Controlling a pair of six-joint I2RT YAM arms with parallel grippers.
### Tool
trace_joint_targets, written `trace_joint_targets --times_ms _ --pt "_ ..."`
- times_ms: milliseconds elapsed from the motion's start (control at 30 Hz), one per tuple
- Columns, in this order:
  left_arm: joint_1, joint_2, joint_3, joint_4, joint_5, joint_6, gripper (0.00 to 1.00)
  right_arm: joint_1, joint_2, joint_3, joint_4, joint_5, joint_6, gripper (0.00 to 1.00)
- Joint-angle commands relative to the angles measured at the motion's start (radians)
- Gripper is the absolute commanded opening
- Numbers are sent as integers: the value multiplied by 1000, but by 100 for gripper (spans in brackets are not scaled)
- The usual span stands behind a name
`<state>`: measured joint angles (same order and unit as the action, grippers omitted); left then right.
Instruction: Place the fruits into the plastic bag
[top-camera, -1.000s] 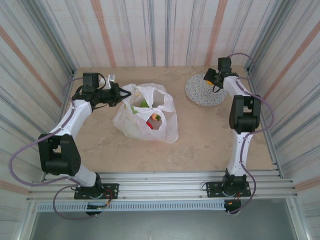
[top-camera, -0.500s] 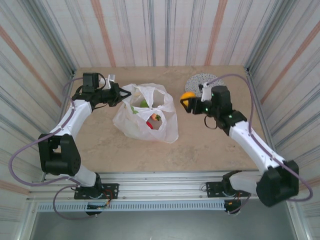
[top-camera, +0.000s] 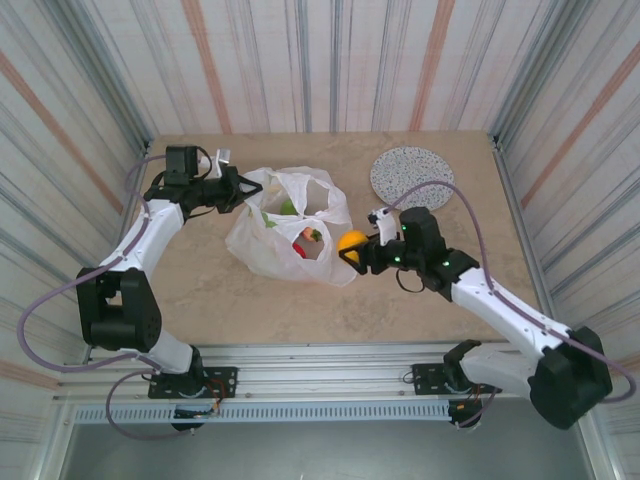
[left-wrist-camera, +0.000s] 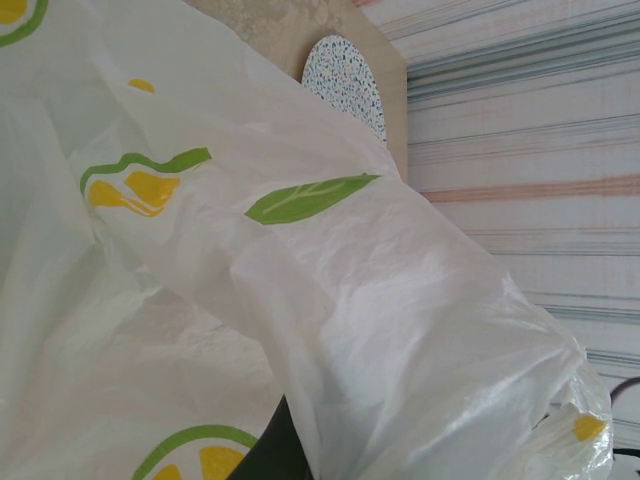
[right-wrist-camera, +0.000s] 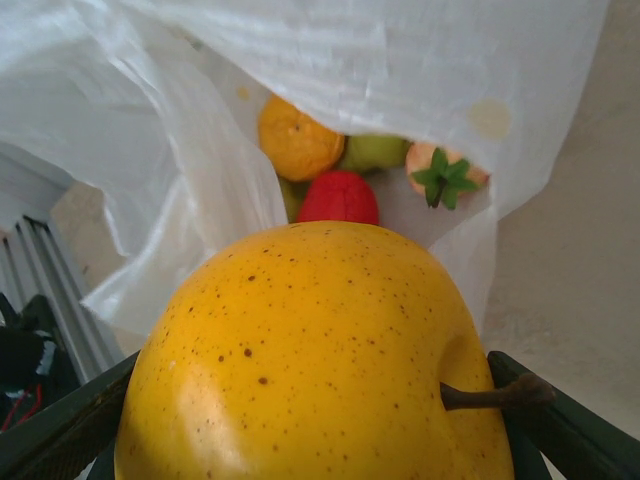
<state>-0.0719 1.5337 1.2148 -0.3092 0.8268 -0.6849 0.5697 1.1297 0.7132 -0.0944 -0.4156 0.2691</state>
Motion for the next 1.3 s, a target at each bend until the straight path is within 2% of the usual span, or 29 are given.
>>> trace_joint_targets --times_ms 0,367,500,667,833,1267 --pt "-3 -6 -3 -10 3 9 0 25 74 36 82 40 -36 71" --pt "-6 -6 -1 -10 10 8 0 82 296 99 258 335 12 69" --pt "-9 -6 -1 -10 11 8 0 105 351 107 360 294 45 70" --pt "-8 -6 -1 -11 11 8 0 183 406 125 476 253 43 72" --pt "-11 -8 -2 -8 11 7 0 237 480 186 526 274 38 75" --pt "-12 -7 -1 -8 12 7 0 256 785 454 672 685 134 80"
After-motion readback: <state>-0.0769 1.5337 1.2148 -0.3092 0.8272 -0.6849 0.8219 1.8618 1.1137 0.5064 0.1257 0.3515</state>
